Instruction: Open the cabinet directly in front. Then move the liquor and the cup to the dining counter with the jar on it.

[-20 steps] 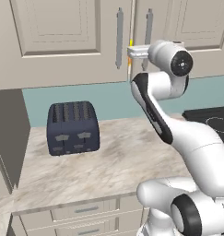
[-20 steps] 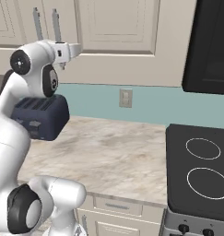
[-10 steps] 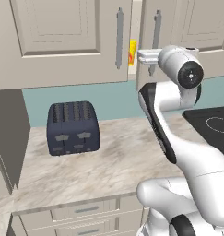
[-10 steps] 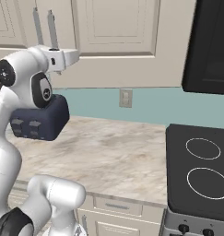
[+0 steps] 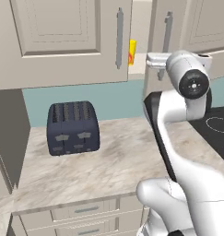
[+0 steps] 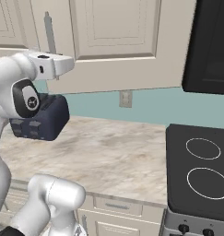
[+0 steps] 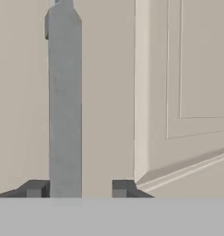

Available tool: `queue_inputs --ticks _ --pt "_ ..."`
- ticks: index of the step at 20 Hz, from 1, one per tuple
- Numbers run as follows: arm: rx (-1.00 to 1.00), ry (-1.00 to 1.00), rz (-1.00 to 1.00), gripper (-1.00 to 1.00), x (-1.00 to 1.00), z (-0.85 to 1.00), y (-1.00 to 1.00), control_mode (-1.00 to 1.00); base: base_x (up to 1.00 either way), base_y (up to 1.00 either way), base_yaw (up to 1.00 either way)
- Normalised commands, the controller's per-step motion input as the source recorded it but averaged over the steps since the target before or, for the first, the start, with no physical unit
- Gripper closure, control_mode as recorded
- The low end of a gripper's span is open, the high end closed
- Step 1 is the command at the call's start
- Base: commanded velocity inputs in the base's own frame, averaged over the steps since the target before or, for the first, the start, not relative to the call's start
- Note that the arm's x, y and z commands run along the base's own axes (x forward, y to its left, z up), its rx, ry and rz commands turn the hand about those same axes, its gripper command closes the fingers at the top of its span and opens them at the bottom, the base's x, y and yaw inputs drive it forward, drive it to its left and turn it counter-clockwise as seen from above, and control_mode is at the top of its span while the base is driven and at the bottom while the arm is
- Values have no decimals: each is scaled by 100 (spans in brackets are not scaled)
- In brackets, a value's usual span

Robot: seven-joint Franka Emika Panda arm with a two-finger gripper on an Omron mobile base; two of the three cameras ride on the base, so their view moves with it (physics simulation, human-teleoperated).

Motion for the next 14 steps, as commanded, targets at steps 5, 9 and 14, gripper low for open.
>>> queue_inputs --ticks 5,9,14 --pt "6 -4 -11 100 -90 46 -63 -100 0 0 0" --pt "5 -9 -6 100 -80 36 -52 -100 0 0 0" --pt "0 0 0 -100 -9 0 -2 -100 0 0 0"
